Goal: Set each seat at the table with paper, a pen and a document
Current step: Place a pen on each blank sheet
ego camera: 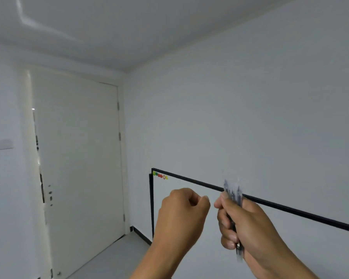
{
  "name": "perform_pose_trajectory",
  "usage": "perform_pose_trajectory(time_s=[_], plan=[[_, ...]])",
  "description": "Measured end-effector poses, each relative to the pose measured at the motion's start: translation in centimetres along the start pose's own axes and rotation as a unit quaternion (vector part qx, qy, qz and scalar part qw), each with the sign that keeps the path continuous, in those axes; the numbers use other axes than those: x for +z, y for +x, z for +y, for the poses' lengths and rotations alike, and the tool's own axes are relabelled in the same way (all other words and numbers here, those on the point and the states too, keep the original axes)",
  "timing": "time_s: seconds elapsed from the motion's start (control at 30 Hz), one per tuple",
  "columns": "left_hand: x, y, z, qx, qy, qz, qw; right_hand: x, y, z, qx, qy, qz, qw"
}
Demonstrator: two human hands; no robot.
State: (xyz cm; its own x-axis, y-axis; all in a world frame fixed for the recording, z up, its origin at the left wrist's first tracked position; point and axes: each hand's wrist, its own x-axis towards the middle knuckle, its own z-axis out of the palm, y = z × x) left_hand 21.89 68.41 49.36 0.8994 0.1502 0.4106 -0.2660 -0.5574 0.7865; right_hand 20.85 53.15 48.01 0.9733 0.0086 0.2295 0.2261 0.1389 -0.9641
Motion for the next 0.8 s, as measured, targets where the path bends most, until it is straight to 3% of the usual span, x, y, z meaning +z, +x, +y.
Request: perform_pose_trajectory(time_s=[0.33,0.8], plan=[[-0.8,17.2,-6.8,-0.038,0.026,0.124,0.991,6.1,20.6,3.0,0.004,0.019,-0.131,0.991],[-9.5,37.1,-21.9,-0.087,0.066,0.227,0.968,24.8,42.8,9.6,0.011,0.021,-0.254,0.967]])
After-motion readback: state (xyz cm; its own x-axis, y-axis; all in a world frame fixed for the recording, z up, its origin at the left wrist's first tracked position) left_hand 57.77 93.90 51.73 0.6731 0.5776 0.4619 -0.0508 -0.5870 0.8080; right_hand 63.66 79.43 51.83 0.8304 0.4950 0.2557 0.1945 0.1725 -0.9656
